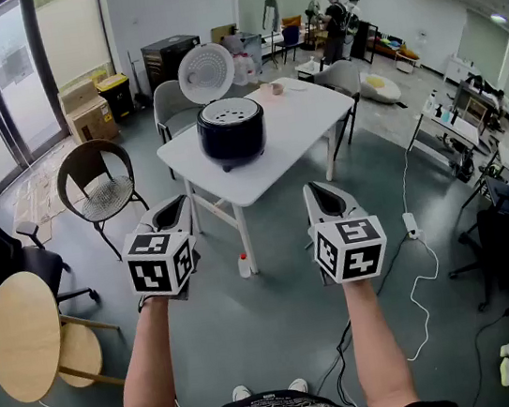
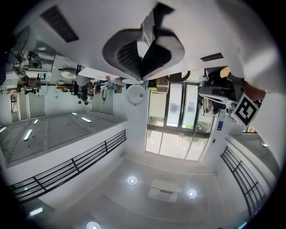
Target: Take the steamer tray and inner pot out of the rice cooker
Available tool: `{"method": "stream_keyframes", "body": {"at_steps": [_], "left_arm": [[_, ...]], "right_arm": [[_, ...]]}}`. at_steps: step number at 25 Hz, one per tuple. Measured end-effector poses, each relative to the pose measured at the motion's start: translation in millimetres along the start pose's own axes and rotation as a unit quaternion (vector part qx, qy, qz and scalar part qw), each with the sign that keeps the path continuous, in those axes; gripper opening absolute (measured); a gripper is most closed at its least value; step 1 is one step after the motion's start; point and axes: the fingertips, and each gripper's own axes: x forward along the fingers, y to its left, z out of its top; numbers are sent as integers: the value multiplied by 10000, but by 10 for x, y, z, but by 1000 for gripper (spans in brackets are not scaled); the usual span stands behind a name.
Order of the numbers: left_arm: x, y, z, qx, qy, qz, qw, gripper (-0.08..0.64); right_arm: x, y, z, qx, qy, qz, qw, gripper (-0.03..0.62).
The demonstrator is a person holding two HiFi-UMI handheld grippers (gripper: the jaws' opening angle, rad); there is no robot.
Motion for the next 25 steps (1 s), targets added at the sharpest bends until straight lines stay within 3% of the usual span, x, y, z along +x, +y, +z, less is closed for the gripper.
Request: {"method": "stream_keyframes", "body": {"at_steps": [15,19,25], "left_arm": [[-13,-98,2,88,-18,-28,10000,12],[24,-101,-14,142,0,-50,9999,12],[33,-134,-11,153,12,-51,9999,85]], "right_arm": [[-37,-20,-37,-37,-20,-35,10000,13],[-11,-24,-37,-90,-10,-63,9999,48],[-35,-20,-45,-107,9,-48,9999,94]]}}
